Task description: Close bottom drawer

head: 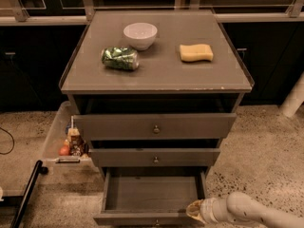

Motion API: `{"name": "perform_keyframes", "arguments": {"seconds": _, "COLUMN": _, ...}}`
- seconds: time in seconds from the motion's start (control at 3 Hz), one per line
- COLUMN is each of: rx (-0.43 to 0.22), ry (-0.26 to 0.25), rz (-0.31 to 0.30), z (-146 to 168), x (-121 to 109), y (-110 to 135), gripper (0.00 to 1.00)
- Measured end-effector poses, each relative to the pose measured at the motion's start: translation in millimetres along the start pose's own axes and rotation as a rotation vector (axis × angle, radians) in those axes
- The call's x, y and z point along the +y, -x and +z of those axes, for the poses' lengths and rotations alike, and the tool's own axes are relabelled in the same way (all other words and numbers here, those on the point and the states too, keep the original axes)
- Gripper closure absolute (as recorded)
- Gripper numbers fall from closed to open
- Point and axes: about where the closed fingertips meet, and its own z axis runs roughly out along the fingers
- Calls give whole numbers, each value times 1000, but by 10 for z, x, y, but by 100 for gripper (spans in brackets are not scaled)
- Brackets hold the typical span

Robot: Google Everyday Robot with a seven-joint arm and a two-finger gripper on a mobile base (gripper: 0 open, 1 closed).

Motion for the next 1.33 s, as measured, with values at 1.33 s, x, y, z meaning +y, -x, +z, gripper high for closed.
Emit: {"name": "perform_keyframes", "arguments": {"seconds": 1.33, "rx": -17, "ry": 78, "rz": 5, "z": 581, "x": 141, "y": -541, "gripper": 100}}
